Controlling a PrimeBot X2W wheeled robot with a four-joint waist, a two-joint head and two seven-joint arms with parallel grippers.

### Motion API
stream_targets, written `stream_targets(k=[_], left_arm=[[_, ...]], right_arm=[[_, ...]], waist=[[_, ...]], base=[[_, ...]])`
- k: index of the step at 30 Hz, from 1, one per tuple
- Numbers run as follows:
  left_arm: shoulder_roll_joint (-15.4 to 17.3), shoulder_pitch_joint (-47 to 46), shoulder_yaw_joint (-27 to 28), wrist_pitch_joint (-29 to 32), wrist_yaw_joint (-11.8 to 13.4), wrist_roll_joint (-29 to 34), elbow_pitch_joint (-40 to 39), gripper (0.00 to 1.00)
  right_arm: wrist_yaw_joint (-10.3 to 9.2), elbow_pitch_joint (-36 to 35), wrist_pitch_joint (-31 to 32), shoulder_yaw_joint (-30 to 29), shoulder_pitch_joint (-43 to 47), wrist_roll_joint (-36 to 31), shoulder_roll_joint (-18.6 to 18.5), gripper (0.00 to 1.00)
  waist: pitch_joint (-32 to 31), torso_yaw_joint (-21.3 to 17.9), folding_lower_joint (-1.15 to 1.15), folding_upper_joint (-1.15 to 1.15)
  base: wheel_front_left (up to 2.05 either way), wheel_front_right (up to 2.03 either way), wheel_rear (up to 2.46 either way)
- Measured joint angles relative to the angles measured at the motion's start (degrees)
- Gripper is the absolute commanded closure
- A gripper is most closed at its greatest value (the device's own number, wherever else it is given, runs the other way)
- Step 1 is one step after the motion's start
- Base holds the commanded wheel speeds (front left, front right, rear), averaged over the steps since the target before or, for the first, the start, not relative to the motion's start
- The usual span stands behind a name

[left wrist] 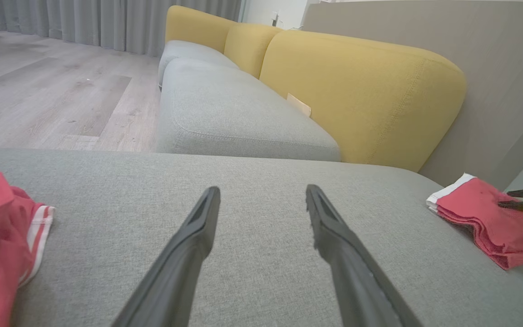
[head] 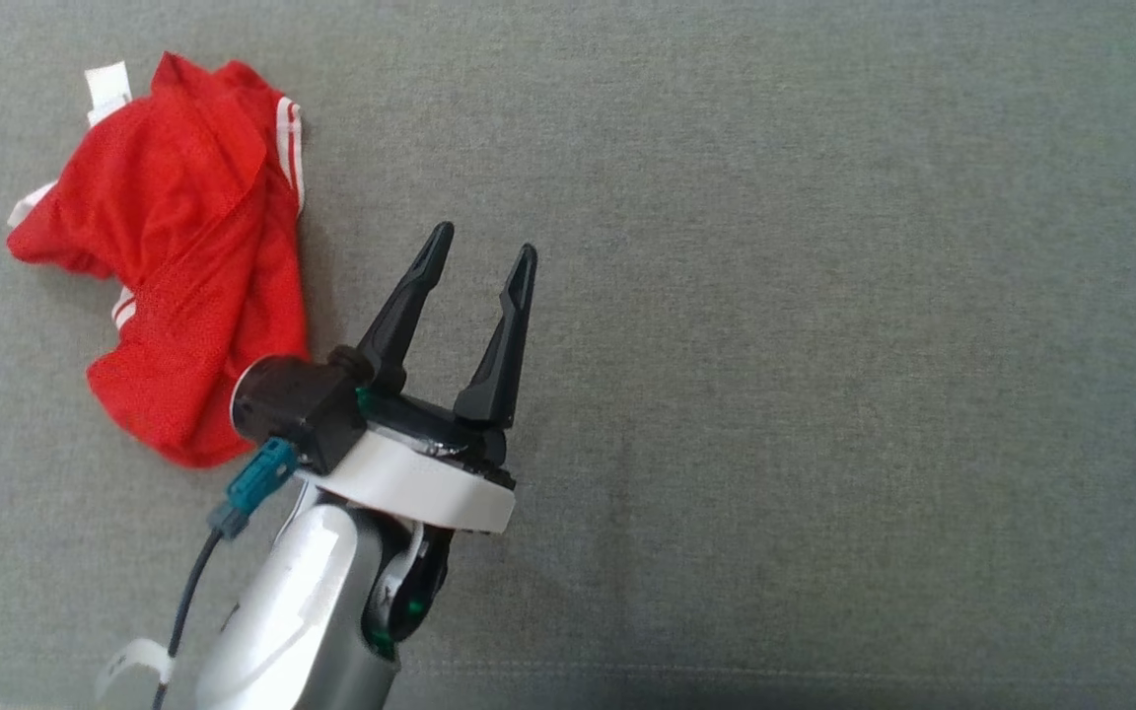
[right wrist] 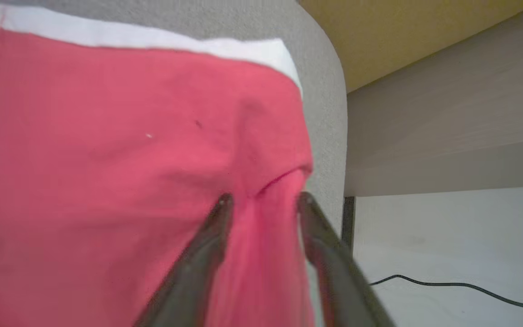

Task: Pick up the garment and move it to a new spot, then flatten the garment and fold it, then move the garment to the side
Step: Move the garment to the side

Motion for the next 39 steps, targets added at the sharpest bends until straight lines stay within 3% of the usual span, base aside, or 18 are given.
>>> stream_targets(k=[6, 11, 16, 23, 30, 33, 39], left_arm=[[0.0, 0.0, 0.4, 0.0, 0.0, 0.1, 0.7, 0.00], [0.0, 0.5, 1.6, 0.0, 0.0, 0.1, 0.7, 0.00], [0.0, 2.7, 3.3, 0.0, 0.2, 0.8, 0.5, 0.00], [0.0, 6.7, 6.2, 0.0, 0.4, 1.2, 0.0, 0.00], [0.0, 10.7, 8.1, 0.0, 0.5, 1.3, -0.2, 0.00], [0.0, 12.2, 9.0, 0.0, 0.5, 1.3, -0.2, 0.00], [0.1, 14.7, 9.2, 0.0, 0.7, 1.3, -0.2, 0.00]], right_arm=[[0.00, -2.2, -0.7, -6.0, 0.0, -5.5, 4.9, 0.00], [0.00, -7.4, -3.1, -12.7, 0.0, -9.7, 11.4, 0.00], [0.00, -16.6, -7.4, -19.2, 3.3, -10.8, 21.8, 0.00], [0.00, -28.1, -15.4, -25.9, 14.5, -10.2, 36.8, 0.00], [0.00, -32.1, -22.3, -28.3, 23.8, -8.8, 48.7, 0.00], [0.00, -32.7, -25.0, -27.9, 28.0, -8.9, 51.1, 0.00], [0.00, -32.7, -29.4, -26.2, 34.1, -8.5, 51.6, 0.00]], waist=[[-2.3, -0.9, 0.00, 0.00], [-5.5, -1.9, 0.00, 0.00], [-9.3, -3.0, 0.00, 0.00], [-14.7, -4.2, -0.01, 0.00], [-18.9, -5.0, -0.01, 0.00], [-20.1, -5.2, -0.01, 0.00], [-21.9, -5.5, -0.01, 0.00]], base=[[0.00, 0.00, 0.00], [0.00, 0.00, 0.00], [0.00, 0.00, 0.00], [0.00, 0.00, 0.00], [0.00, 0.00, 0.00], [0.00, 0.00, 0.00], [0.00, 0.00, 0.00]])
